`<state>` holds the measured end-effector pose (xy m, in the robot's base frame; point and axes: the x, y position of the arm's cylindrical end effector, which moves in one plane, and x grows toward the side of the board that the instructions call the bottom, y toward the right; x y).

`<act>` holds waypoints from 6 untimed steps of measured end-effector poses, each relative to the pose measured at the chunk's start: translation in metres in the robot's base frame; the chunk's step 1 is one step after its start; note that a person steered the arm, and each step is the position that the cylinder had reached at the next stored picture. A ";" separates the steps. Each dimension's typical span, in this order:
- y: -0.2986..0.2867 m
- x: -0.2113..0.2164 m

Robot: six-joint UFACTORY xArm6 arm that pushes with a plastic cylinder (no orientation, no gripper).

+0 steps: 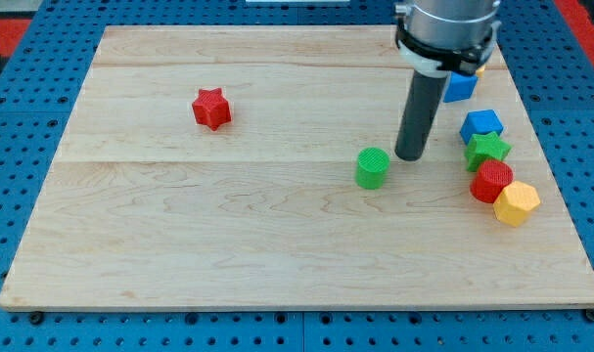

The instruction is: Move the green circle towards center

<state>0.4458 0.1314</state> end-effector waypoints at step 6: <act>-0.062 -0.043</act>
